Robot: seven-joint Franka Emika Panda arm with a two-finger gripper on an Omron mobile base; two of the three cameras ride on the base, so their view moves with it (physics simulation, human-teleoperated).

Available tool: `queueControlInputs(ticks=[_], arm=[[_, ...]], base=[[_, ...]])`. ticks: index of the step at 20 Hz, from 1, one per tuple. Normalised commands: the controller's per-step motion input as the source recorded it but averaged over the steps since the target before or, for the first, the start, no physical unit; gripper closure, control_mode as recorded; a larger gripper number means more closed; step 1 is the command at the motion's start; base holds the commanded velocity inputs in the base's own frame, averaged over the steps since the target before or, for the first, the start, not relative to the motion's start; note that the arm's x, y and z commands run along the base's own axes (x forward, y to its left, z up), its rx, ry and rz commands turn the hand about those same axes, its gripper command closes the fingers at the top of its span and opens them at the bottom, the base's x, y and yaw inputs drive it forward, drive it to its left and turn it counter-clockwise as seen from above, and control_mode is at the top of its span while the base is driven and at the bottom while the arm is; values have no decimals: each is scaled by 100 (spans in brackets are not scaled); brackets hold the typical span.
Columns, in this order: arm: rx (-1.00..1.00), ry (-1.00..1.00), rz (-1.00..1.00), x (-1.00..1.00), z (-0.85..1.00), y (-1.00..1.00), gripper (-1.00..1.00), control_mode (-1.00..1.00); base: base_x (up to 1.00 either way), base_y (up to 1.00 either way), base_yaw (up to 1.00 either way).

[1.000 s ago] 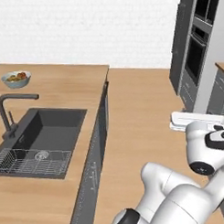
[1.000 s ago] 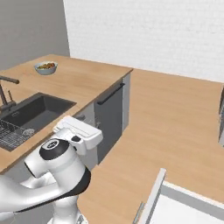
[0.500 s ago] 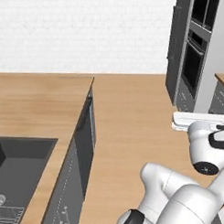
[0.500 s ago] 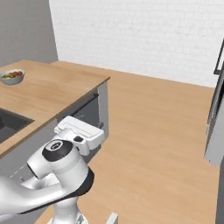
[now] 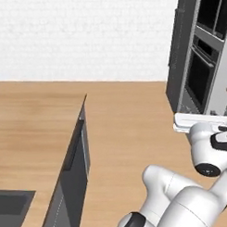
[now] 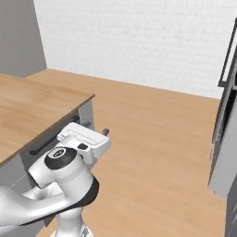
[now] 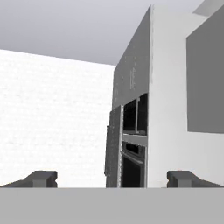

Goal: Pick up the knife from the drawer and place it on the cutting board. Then place the meat from the plate to the cutting board.

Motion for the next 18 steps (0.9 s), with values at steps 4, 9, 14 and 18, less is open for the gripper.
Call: queueControlInputs(ticks=[4, 9, 14, 18], arm=[[0, 0, 0, 0, 0, 0, -100, 100], [0, 0, 0, 0, 0, 0, -100, 100], [0, 0, 0, 0, 0, 0, -100, 100], [0, 0, 0, 0, 0, 0, -100, 100]], base=[[76, -59, -35], [49, -55, -51], [17, -41, -62], [35, -1, -59]])
